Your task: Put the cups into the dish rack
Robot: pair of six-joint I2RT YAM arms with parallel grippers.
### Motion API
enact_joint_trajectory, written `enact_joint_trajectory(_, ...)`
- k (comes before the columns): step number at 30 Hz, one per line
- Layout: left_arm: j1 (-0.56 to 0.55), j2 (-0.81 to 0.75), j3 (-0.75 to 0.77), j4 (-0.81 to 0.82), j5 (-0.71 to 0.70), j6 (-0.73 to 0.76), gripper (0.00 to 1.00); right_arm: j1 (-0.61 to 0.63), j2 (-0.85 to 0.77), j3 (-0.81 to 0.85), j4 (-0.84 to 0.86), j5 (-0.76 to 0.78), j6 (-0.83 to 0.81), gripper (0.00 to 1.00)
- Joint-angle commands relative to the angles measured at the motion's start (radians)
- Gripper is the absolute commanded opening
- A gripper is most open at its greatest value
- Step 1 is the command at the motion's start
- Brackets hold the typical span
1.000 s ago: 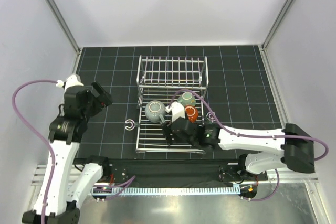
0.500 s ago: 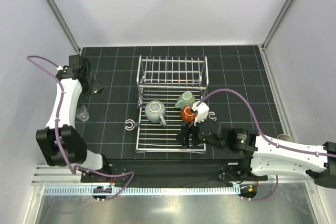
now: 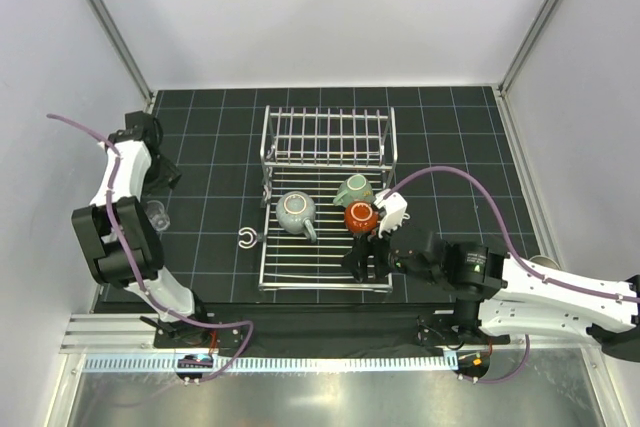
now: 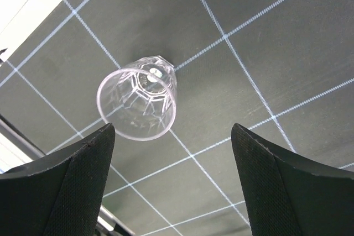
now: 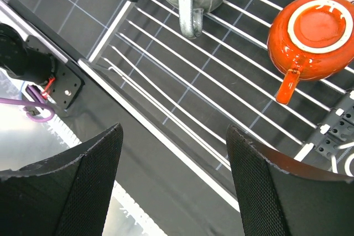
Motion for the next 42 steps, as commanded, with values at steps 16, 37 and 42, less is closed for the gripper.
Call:
enact_joint_trajectory(16,0.041,0.112,-0.043,0.129,0.057,-0.032,0.67,0.006,0.055,0.096,-0.020,-0.001,0.118,0.76)
enact_joint_trajectory(37,-0.036,-0.205,-0.168,0.332,0.422,0.014,0.00,0.046,-0.013,0.134,-0.089,0.071,0.133,0.76)
enact_joint_trajectory(42,-0.093,-0.455,-0.134,0.400,0.495,-0.067,0.00,0.048,-0.042,0.157,-0.122,0.091,0.115,0.76)
